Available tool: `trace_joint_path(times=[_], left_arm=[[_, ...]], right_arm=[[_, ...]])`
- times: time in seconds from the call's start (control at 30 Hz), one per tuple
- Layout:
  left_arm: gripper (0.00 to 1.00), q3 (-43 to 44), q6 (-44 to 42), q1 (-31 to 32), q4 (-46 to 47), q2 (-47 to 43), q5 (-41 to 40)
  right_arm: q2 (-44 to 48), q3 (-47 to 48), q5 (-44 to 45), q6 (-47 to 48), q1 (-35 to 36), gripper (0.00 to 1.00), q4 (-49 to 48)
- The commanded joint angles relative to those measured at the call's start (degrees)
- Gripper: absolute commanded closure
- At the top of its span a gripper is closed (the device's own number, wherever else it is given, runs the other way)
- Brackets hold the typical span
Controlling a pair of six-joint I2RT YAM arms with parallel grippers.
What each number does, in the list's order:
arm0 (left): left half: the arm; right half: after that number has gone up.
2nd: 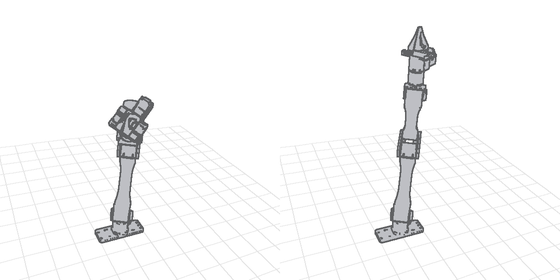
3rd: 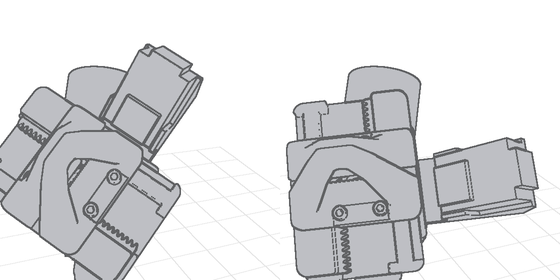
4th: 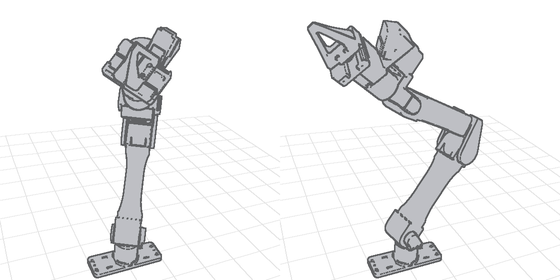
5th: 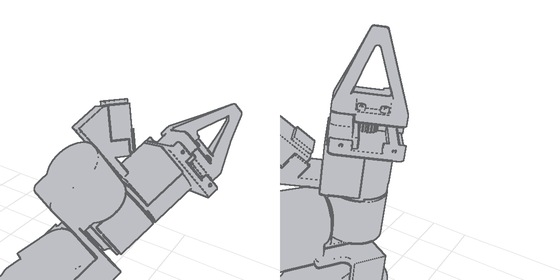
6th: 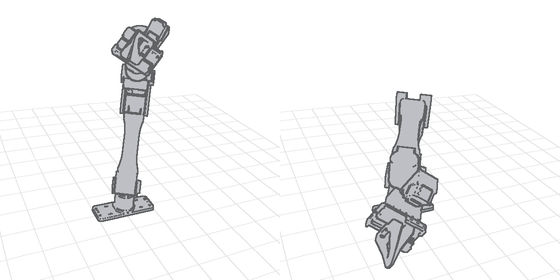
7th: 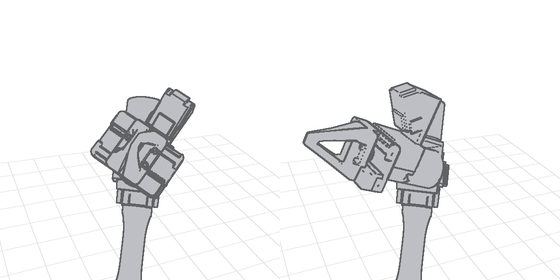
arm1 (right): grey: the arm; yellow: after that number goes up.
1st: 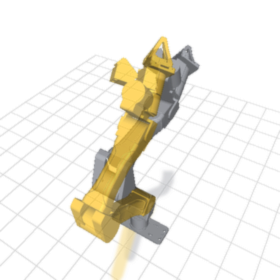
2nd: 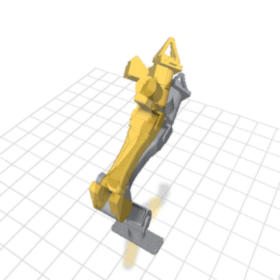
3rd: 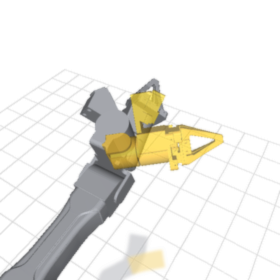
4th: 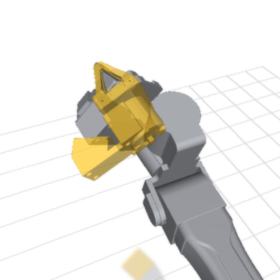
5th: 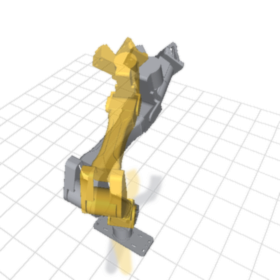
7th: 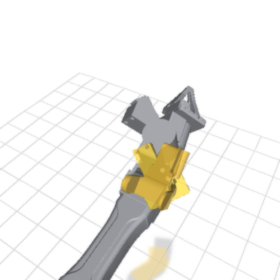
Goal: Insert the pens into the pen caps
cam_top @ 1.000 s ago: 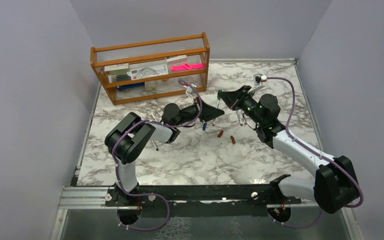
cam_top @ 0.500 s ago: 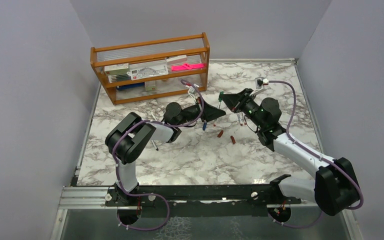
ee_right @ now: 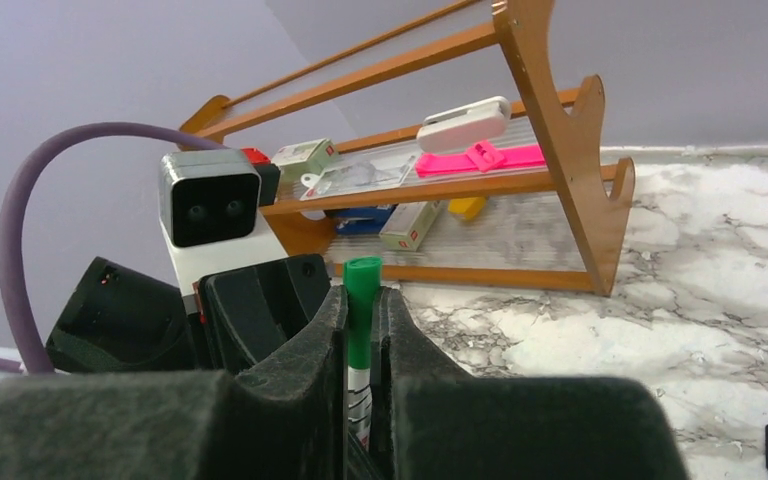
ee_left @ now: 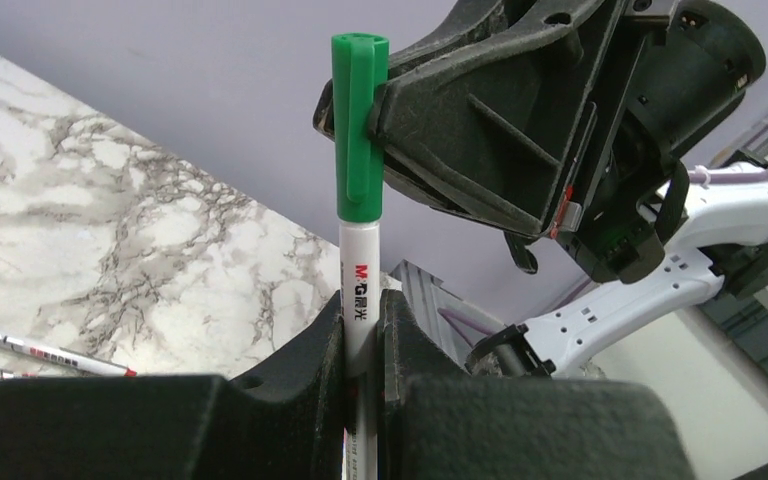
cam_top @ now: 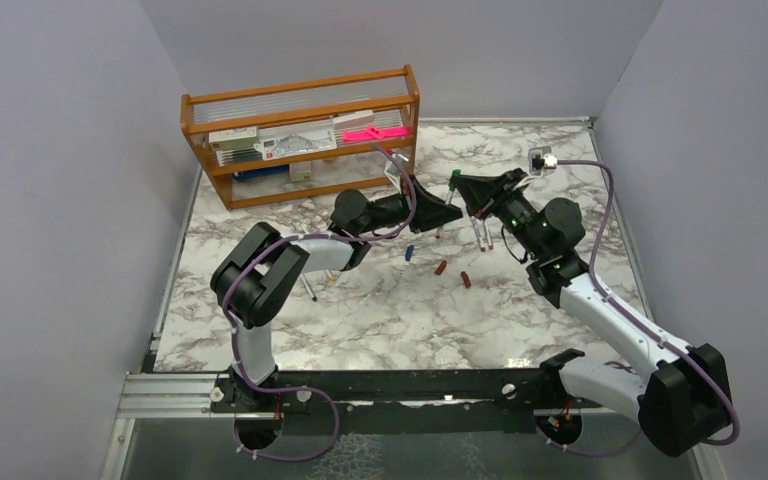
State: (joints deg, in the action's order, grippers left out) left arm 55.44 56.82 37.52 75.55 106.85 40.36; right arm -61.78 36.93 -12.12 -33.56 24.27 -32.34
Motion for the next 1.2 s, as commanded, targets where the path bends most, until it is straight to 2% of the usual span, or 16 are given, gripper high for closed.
trace_joint_path(times=[0.0, 0.13, 0.3, 0.43, 0.63, 0.8, 0.9, 1.03, 1.07, 1.17], left_arm=[[1.00, 3.6, -5.0, -0.8, 8.1, -3.6, 4.3], [1.00, 4.7, -6.1, -0.8, 8.1, -3.7, 7.8], [1.00, 3.6, -7.3, -0.7, 8.0, -2.9, 7.9], [1.00, 2.9, -8.5, -0.6, 7.3, -2.4, 8.7], [1.00, 3.4, -10.9, 0.2, 4.9, -2.1, 11.0], [1.00, 3.7, -12.0, 0.7, 3.8, -2.2, 12.2], [1.00, 3.3, -12.4, 0.8, 3.3, -2.4, 12.1], [1.00, 3.2, -13.0, 0.8, 2.7, -2.6, 11.9], [1.00, 3.4, -13.0, 0.8, 2.7, -2.7, 11.7], [1.00, 4.7, -13.0, 0.8, 2.7, -2.9, 10.9]], right_arm=[[2.3, 1.0, -8.2, 3.8, 1.6, 0.88, 9.3], [4.7, 3.0, -7.9, 4.6, 1.6, 0.71, 11.2], [7.1, 4.8, -6.2, 4.9, 1.6, 0.51, 13.6], [7.9, 6.4, -5.3, 5.6, 1.6, 0.45, 15.4], [5.7, 9.8, -4.2, 6.8, 1.5, 0.44, 16.6], [3.0, 11.7, -5.1, 5.6, 1.6, 0.48, 14.7], [1.8, 12.3, -5.9, 5.0, 1.5, 0.56, 14.0], [1.3, 12.0, -6.6, 4.7, 1.6, 0.92, 13.5], [1.3, 12.0, -6.9, 4.6, 1.6, 0.98, 13.6], [1.4, 10.7, -7.8, 4.7, 1.6, 0.98, 14.2]])
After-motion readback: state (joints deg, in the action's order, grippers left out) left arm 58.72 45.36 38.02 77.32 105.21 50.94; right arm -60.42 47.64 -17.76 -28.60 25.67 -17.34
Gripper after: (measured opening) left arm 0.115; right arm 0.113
